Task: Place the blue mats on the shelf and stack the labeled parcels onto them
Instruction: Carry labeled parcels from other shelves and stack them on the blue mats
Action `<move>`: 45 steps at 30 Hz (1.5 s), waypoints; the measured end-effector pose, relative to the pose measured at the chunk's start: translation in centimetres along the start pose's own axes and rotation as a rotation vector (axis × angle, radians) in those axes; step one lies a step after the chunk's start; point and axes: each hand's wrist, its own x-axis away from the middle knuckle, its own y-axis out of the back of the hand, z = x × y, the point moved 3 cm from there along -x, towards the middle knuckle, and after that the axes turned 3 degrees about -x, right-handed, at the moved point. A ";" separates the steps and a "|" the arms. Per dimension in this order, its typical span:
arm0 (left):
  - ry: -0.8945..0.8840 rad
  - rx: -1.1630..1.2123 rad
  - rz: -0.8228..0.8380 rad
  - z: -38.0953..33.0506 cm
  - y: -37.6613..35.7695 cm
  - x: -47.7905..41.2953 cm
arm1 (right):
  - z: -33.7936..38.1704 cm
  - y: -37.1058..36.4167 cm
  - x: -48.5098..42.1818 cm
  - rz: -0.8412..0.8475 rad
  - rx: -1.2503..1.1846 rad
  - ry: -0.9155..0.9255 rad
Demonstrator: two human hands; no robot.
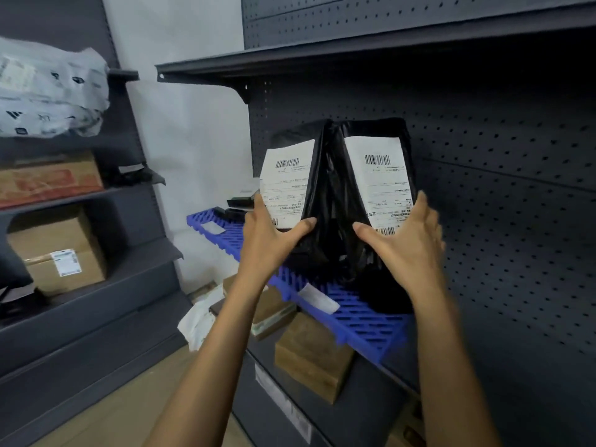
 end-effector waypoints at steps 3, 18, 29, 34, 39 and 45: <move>-0.020 -0.089 0.006 -1.2 -2.0 -4.2 | -0.6 -0.7 -3.8 0.014 0.033 -0.013; -0.168 -0.522 0.374 -0.3 -8.2 -13.6 | -3.8 -5.1 -6.7 0.090 0.316 -0.272; -0.470 -0.148 0.727 3.4 -5.7 -16.7 | -0.8 -5.9 -5.2 0.022 0.442 -0.283; -0.637 -0.077 0.698 4.6 -6.2 -17.9 | 0.5 -6.1 -4.6 -0.037 0.472 -0.300; -0.715 -0.031 0.726 5.3 -6.8 -19.5 | 3.6 -8.2 -4.4 -0.064 0.451 -0.080; -0.775 0.024 0.795 6.0 -7.5 -21.2 | 6.8 -13.0 -6.1 0.181 0.503 0.032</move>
